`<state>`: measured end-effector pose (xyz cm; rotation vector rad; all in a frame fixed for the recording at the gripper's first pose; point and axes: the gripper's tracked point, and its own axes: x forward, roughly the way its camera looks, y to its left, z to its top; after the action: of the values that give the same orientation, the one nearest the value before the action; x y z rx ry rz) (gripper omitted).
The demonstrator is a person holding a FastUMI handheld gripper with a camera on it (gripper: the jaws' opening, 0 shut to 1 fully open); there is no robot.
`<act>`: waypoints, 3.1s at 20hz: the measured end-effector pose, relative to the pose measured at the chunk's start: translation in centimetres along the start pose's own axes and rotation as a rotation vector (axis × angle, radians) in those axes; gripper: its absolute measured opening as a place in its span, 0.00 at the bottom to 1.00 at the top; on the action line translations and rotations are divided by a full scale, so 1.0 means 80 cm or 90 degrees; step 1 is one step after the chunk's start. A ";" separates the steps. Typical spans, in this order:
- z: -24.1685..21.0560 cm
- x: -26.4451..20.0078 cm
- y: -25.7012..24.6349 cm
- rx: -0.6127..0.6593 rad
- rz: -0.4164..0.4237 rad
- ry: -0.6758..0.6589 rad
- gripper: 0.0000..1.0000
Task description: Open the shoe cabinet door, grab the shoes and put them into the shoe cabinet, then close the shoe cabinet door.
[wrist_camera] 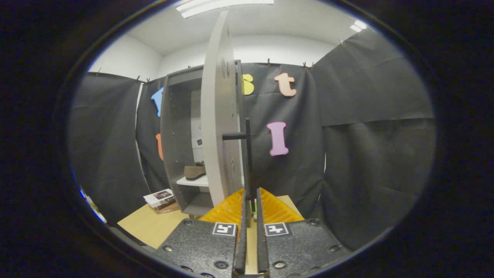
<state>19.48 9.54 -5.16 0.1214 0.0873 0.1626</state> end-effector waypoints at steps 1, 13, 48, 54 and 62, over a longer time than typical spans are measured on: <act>-0.001 -0.003 0.001 0.011 -0.008 0.002 0.30; -0.006 -0.008 -0.009 -0.009 -0.076 -0.040 0.99; -0.157 0.068 0.062 -0.071 -0.023 0.044 0.99; -0.193 0.078 0.060 -0.116 -0.020 0.063 0.99; -0.241 0.074 0.079 -0.110 0.013 0.154 0.99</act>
<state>22.42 18.88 -23.87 -0.0700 0.3126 0.2041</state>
